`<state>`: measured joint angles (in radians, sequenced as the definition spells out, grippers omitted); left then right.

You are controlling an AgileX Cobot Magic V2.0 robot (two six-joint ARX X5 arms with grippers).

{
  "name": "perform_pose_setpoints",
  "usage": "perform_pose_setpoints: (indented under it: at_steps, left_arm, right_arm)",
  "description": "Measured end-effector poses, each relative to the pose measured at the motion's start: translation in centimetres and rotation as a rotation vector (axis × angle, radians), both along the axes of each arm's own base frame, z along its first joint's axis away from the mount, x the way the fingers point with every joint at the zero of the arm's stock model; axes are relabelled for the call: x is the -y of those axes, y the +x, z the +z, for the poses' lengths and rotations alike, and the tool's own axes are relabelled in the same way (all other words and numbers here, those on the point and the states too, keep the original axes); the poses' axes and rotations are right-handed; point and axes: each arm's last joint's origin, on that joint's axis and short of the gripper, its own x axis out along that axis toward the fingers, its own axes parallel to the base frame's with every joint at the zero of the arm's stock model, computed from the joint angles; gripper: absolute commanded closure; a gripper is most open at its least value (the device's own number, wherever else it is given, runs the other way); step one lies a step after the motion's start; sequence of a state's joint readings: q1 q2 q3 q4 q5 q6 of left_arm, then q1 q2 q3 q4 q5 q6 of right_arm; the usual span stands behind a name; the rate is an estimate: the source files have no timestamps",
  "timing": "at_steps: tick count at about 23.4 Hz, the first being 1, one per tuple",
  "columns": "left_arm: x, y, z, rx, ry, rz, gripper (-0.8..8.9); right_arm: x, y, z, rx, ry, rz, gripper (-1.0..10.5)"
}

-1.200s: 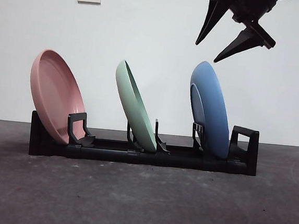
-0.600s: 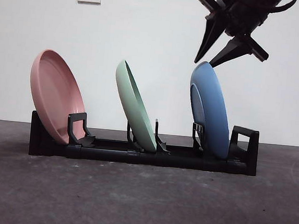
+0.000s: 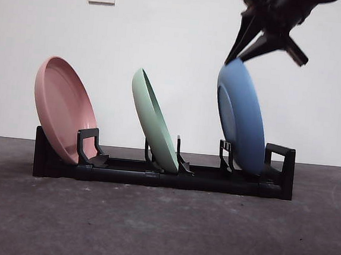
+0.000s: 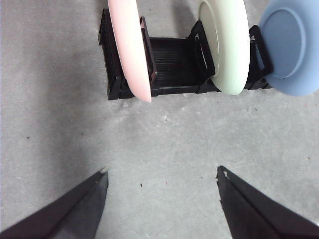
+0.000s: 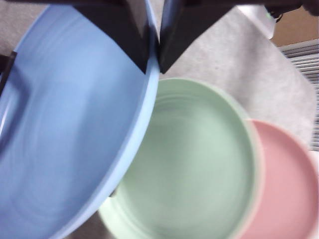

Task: Place the plate

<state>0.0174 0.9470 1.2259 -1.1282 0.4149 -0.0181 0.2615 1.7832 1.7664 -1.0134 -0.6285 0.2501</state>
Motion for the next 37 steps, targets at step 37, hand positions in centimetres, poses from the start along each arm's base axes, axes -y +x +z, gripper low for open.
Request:
perform_pose_setpoints:
  at_steps: [37]
  left_arm:
    - [0.0,0.0,0.0,0.000,0.000,0.000,4.69]
  right_arm:
    - [-7.6,-24.6,0.2,0.632,-0.674,0.470,9.4]
